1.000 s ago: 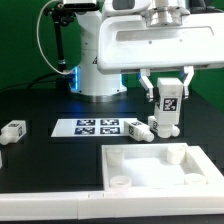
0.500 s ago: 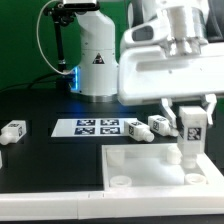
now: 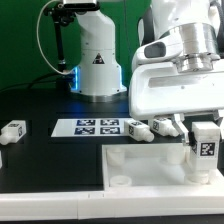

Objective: Assemble one leg

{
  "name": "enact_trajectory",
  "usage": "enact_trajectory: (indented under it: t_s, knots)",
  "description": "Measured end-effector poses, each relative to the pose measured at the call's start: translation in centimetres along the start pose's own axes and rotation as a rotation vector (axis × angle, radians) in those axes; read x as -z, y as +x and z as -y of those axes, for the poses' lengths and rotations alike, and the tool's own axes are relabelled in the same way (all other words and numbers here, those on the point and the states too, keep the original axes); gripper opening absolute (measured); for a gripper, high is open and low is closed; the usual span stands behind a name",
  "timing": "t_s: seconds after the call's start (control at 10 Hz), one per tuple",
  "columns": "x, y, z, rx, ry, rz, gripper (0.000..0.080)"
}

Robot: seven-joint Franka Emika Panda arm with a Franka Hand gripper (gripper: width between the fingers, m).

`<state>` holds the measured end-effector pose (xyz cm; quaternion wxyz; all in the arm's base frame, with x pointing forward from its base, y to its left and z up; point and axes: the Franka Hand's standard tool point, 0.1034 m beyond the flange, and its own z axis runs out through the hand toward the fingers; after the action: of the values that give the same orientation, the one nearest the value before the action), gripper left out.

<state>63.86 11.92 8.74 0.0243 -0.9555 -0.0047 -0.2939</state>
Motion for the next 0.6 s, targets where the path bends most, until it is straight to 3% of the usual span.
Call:
enact_trajectory:
  t_s: [0.6]
  knots:
    - [0.30,-0.37,-0.16,0.026,0.002,0.049,0.0284]
